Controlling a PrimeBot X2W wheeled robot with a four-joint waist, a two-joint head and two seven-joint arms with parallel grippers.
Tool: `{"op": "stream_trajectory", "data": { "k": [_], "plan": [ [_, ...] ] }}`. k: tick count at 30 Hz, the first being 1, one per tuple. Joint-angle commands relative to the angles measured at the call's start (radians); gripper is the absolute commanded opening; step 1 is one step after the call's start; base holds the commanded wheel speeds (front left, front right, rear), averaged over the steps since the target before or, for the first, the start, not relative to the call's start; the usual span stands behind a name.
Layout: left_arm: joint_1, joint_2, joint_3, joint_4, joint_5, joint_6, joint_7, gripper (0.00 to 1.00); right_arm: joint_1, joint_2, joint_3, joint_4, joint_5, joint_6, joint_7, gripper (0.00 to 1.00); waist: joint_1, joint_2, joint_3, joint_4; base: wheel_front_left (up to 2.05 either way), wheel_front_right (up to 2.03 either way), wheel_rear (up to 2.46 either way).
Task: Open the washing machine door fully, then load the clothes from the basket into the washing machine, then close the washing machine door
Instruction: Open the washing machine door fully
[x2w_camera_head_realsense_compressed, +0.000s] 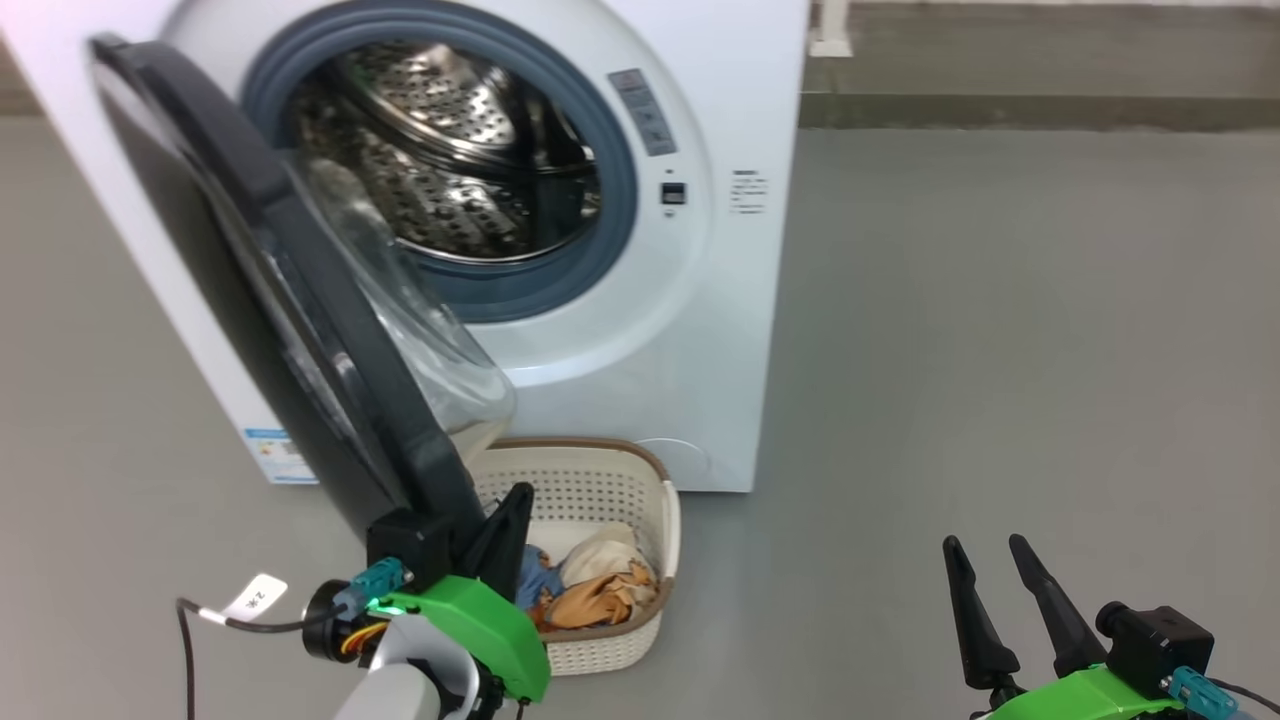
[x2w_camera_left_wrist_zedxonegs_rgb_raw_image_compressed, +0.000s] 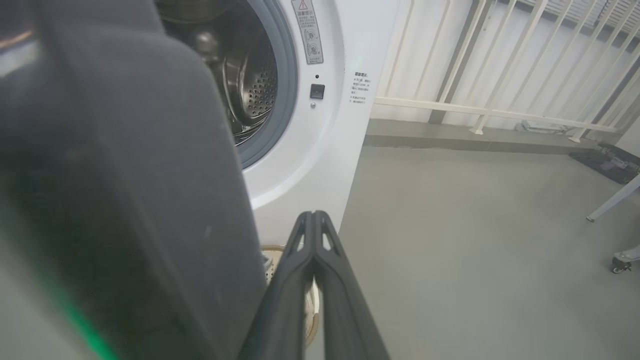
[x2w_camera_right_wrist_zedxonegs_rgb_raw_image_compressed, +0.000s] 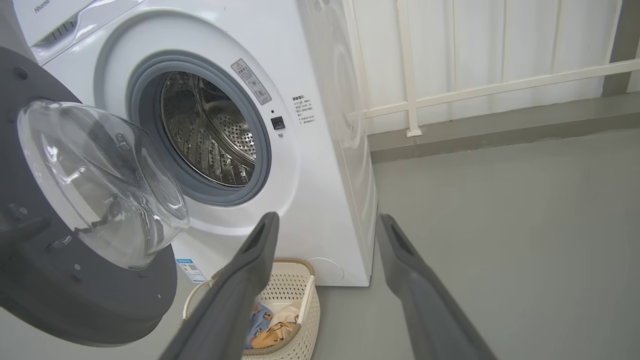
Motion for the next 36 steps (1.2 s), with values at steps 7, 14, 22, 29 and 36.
{"op": "stream_trajectory", "data": {
  "k": [7, 14, 22, 29, 36],
  "plan": [
    [-0.019, 0.056, 0.043, -0.024, -0.014, 0.018, -0.007, 0.0, -0.025, -0.004, 0.037, -0.013, 0.023, 0.003, -0.012, 1.0, 0.0, 0.0, -0.022, 0.098, 0.0, 0.0, 0.0],
    [-0.007, 0.068, 0.034, -0.042, -0.014, 0.024, 0.005, 0.0, -0.022, -0.004, 0.049, -0.007, 0.039, 0.003, -0.012, 1.0, 0.0, 0.0, -0.031, 0.164, 0.0, 0.0, 0.0],
    [0.009, 0.087, 0.037, -0.062, -0.021, 0.035, 0.015, 0.0, -0.018, -0.004, 0.055, -0.006, 0.052, 0.003, -0.012, 1.0, 0.0, 0.0, -0.037, 0.234, 0.0, 0.0, 0.0],
    [0.018, 0.115, 0.059, -0.08, -0.037, 0.048, 0.018, 0.0, -0.014, -0.004, 0.063, -0.006, 0.055, 0.003, -0.012, 1.0, 0.0, 0.0, -0.035, 0.27, 0.0, 0.0, 0.0],
    [0.025, 0.132, 0.07, -0.093, -0.048, 0.056, 0.02, 0.0, -0.01, -0.004, 0.069, -0.004, 0.055, 0.003, -0.012, 1.0, 0.0, 0.0, -0.031, 0.307, 0.0, 0.0, 0.0]
  ]
}}
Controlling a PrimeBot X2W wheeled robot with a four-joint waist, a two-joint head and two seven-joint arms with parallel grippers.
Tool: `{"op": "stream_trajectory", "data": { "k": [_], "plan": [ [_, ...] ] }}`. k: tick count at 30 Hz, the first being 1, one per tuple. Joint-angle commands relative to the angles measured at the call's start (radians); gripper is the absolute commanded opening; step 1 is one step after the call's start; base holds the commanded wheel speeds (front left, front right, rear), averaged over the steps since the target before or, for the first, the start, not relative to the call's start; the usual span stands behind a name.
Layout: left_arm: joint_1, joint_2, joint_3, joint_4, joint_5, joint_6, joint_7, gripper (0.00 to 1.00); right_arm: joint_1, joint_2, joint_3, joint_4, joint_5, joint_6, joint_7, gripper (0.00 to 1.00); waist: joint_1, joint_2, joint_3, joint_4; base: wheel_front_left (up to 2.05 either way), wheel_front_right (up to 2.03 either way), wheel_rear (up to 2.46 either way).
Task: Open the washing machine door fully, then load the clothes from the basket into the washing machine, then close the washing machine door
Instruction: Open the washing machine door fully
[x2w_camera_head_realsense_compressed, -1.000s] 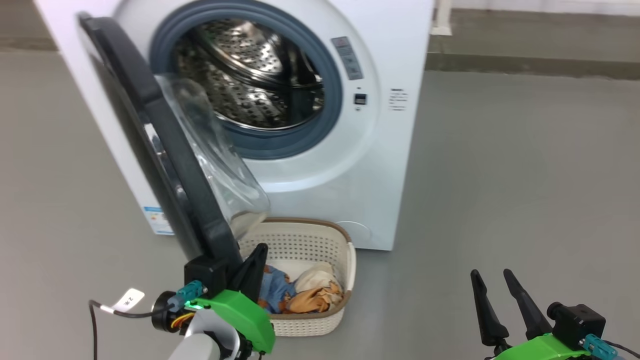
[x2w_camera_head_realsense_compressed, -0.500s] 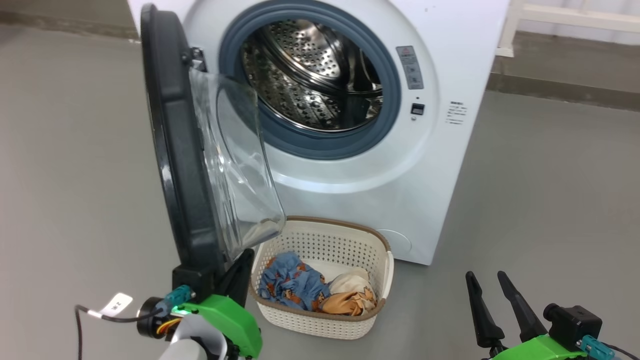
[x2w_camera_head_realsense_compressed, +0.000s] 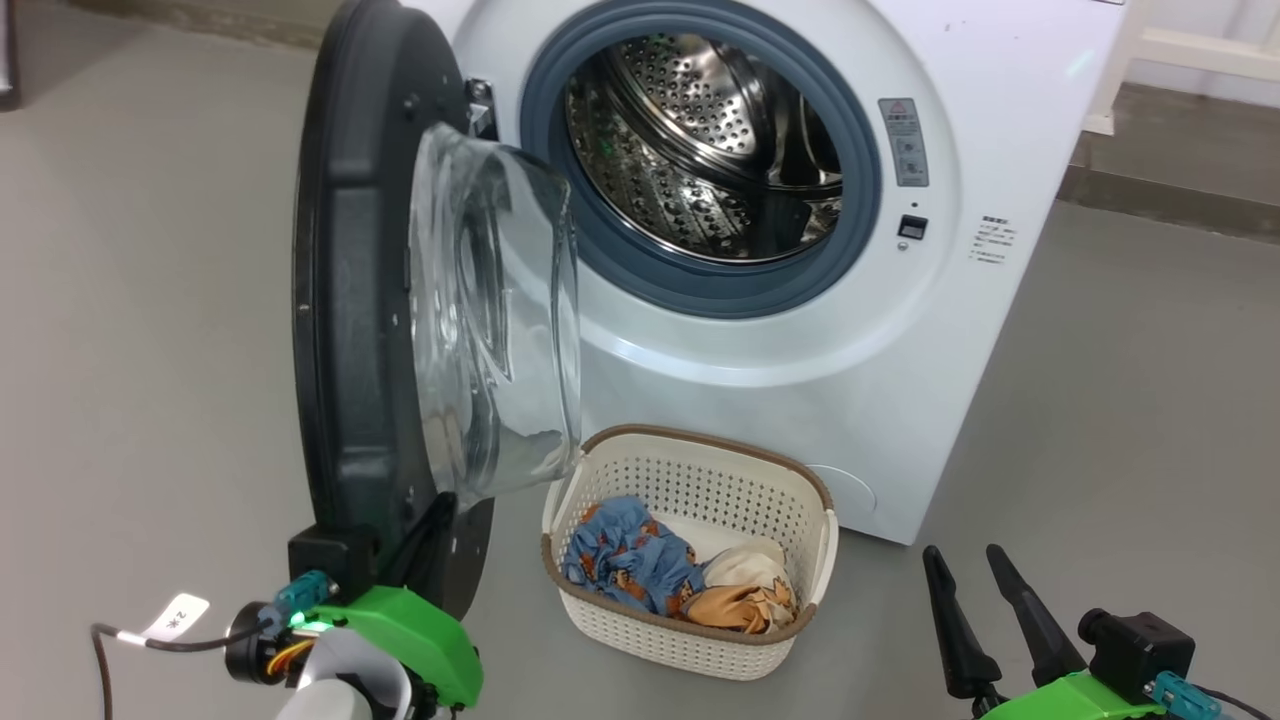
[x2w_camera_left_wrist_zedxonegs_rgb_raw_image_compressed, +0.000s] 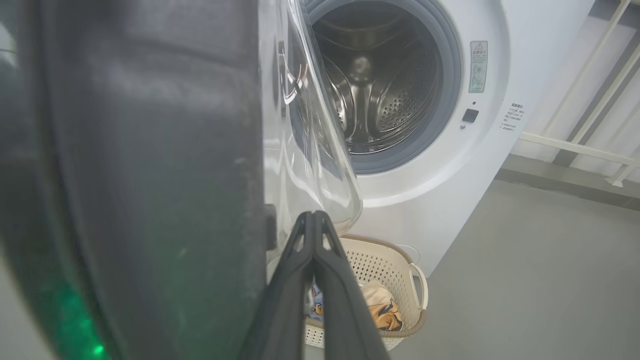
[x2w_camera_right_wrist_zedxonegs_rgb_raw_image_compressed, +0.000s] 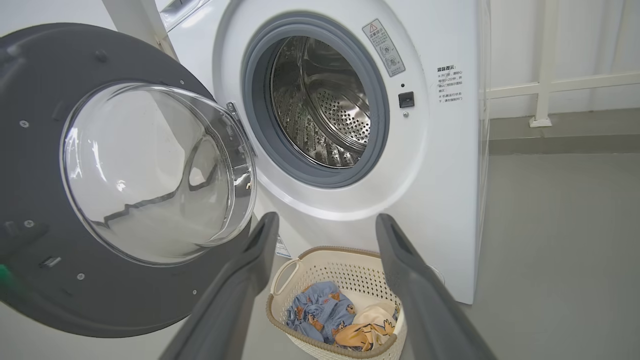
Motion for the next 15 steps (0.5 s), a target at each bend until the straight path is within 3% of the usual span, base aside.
{"op": "stream_trajectory", "data": {
  "k": [1, 15],
  "plan": [
    [-0.017, 0.037, 0.05, -0.027, -0.009, 0.014, -0.004, 0.0, -0.013, -0.004, 0.035, -0.021, 0.003, 0.003, -0.012, 1.0, 0.0, -0.0001, 0.003, 0.017, 0.0, 0.0, 0.0],
    [0.015, 0.075, 0.123, -0.028, -0.053, 0.047, -0.045, 0.0, -0.037, -0.004, 0.122, -0.006, -0.03, 0.003, -0.012, 1.0, 0.0, -0.0001, 0.045, 0.062, 0.0, 0.0, 0.0]
  ]
}}
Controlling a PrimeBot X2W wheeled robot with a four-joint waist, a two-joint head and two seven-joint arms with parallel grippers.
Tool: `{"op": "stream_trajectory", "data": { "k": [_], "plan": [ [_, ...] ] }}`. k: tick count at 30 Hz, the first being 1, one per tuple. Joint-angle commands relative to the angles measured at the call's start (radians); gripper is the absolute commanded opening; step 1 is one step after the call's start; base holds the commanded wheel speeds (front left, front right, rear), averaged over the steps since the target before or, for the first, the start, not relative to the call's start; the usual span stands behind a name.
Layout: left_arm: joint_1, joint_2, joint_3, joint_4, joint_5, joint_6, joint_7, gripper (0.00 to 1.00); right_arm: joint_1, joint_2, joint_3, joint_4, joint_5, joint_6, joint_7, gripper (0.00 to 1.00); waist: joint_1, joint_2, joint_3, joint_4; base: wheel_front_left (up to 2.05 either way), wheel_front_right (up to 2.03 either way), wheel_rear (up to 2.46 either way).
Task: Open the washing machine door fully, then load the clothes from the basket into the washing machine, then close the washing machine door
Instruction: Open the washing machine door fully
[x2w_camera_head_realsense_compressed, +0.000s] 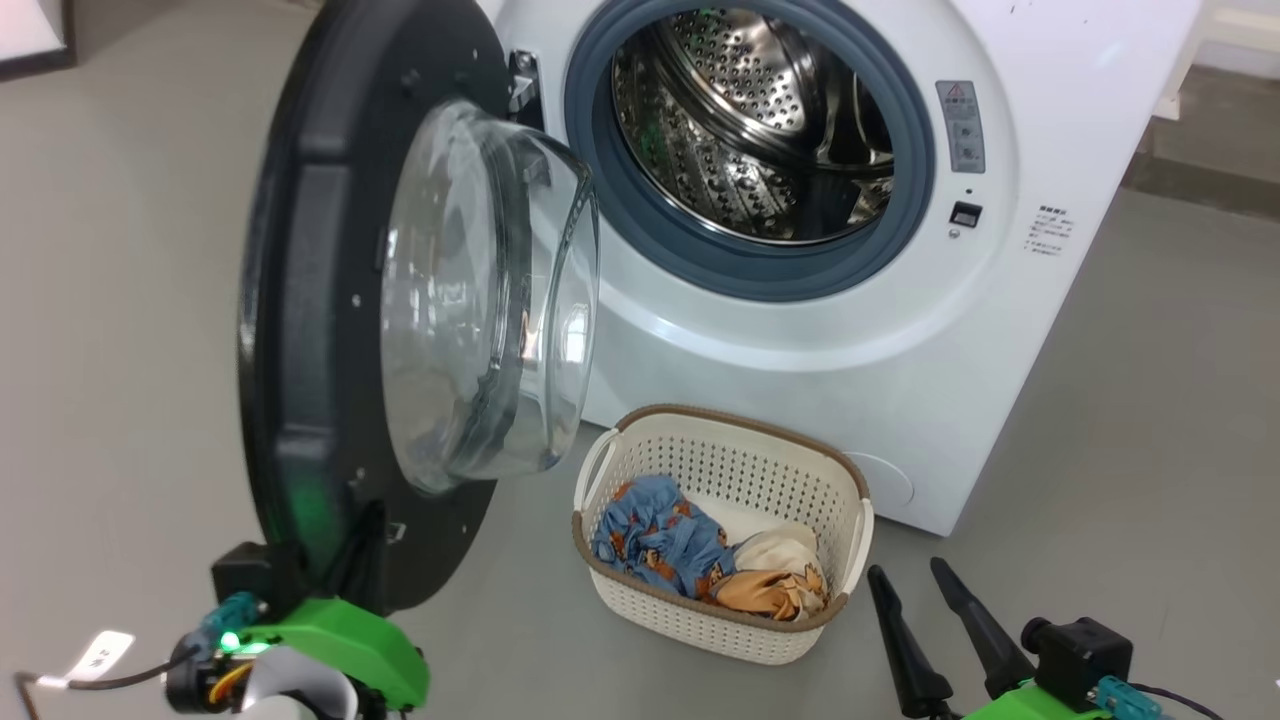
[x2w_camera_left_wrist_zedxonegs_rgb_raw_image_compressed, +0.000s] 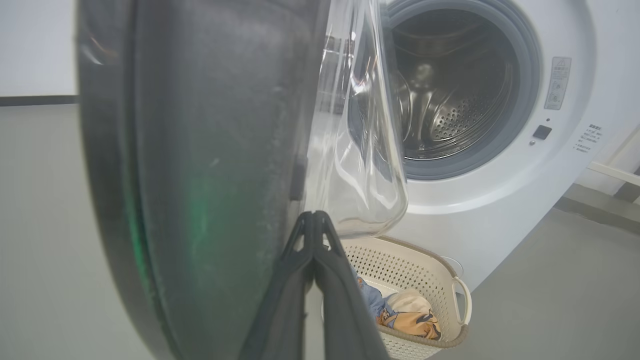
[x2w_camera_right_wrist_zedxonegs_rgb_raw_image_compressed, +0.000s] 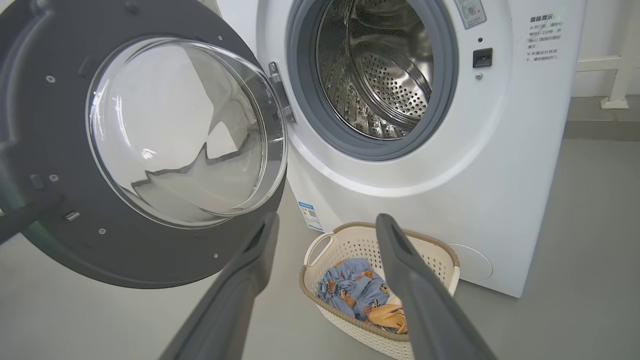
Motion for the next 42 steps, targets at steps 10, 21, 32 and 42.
{"op": "stream_trajectory", "data": {
  "k": [10, 21, 32, 42],
  "plan": [
    [-0.027, 0.087, 0.133, -0.009, -0.039, 0.03, -0.046, 0.0, -0.062, -0.004, 0.059, -0.005, -0.071, 0.003, -0.012, 1.0, 0.0, 0.0, 0.073, 0.018, 0.0, 0.0, 0.0],
    [-0.061, 0.121, 0.235, 0.003, -0.054, 0.027, -0.062, 0.0, -0.078, -0.024, 0.054, 0.013, -0.138, 0.003, -0.012, 1.0, 0.0, 0.0, 0.18, 0.029, 0.0, 0.0, 0.0],
    [-0.138, 0.15, 0.36, -0.007, -0.004, 0.003, -0.063, 0.0, -0.119, -0.072, 0.033, -0.015, -0.174, 0.003, 0.015, 1.0, 0.0, 0.0, 0.306, 0.036, 0.0, 0.0, 0.0],
    [-0.243, 0.2, 0.453, 0.081, 0.042, -0.044, -0.063, 0.0, -0.137, -0.106, 0.017, -0.072, -0.191, 0.003, 0.058, 1.0, 0.0, 0.0, 0.38, 0.032, 0.0, 0.0, 0.0]
  ]
}}
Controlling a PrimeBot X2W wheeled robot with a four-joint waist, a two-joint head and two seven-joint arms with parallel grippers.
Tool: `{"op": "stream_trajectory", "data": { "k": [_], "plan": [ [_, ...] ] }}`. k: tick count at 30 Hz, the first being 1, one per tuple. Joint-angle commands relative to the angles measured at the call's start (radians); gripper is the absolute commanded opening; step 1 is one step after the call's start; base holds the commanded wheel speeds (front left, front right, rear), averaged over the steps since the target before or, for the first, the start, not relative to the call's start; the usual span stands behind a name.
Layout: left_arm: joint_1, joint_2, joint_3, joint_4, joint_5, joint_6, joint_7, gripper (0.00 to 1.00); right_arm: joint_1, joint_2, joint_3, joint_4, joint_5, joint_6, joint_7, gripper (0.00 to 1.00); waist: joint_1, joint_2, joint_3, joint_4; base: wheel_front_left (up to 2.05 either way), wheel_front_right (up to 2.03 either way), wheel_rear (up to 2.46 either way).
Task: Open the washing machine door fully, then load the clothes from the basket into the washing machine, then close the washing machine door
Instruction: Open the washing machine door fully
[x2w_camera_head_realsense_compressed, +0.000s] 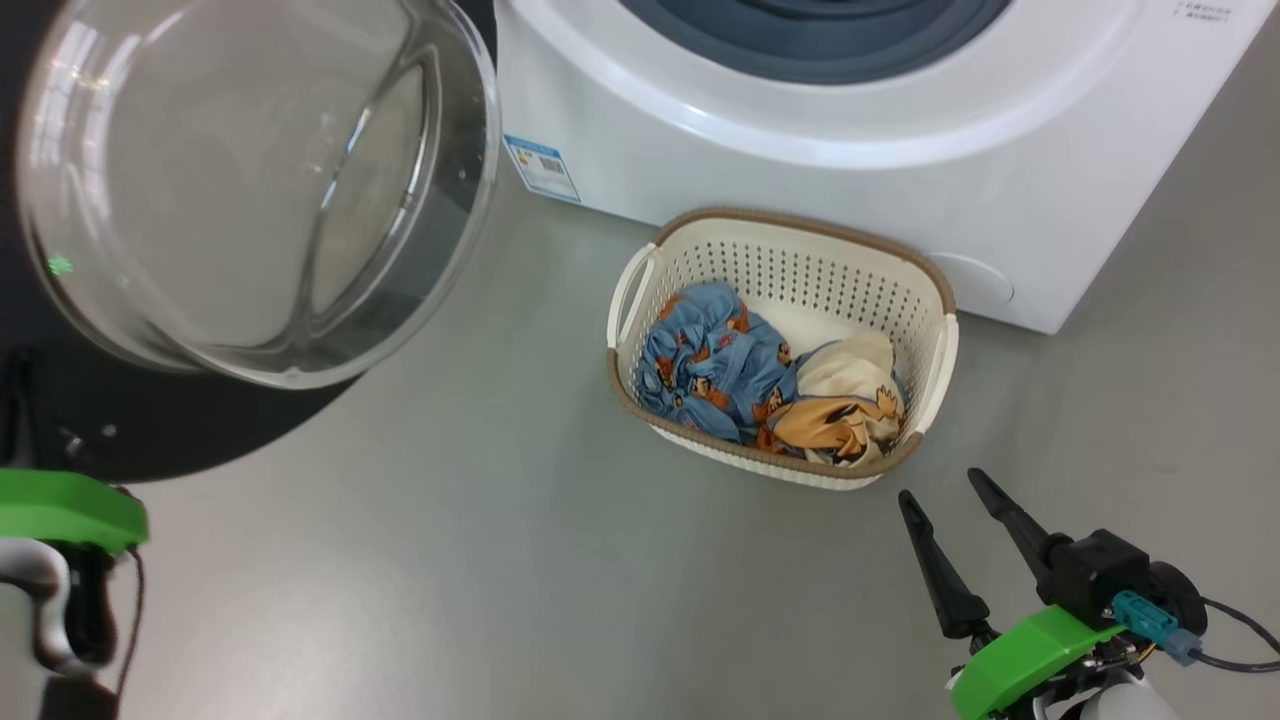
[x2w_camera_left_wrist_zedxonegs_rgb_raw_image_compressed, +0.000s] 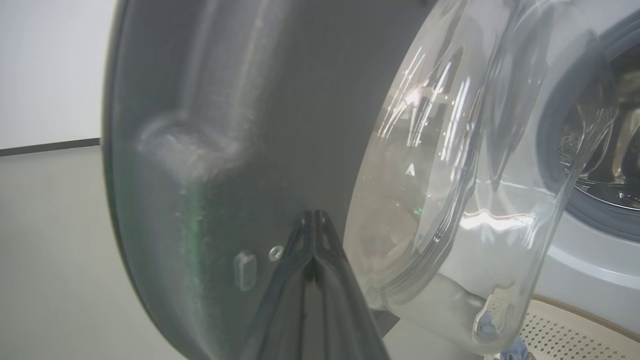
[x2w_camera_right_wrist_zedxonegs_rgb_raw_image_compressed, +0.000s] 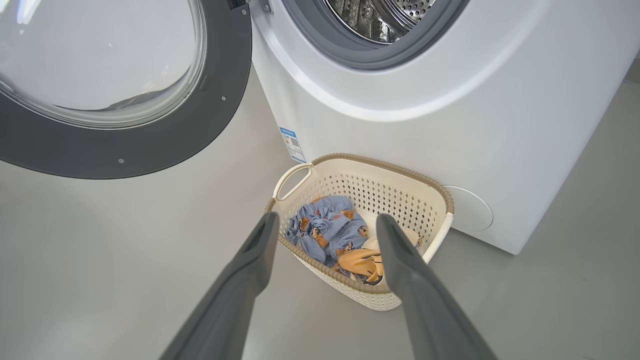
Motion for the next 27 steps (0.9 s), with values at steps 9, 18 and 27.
{"op": "stream_trajectory", "data": {
  "k": [9, 18, 27],
  "plan": [
    [-0.128, 0.107, 0.131, 0.092, 0.046, -0.028, -0.013, 0.0, -0.036, -0.019, 0.027, -0.07, -0.035, 0.003, 0.035, 1.0, 0.0, 0.0, 0.07, -0.003, 0.0, 0.0, 0.0],
    [-0.215, 0.148, 0.2, 0.192, 0.084, -0.074, -0.014, 0.0, -0.036, -0.056, 0.008, -0.133, -0.051, 0.003, 0.082, 1.0, -0.0001, 0.0, 0.131, 0.004, 0.0, 0.0, 0.0],
    [-0.265, 0.147, 0.262, 0.239, 0.123, -0.097, -0.014, 0.0, -0.023, -0.074, -0.004, -0.183, -0.059, 0.003, 0.116, 1.0, -0.0001, 0.0, 0.16, 0.007, 0.0, 0.0, 0.0]
  ]
}}
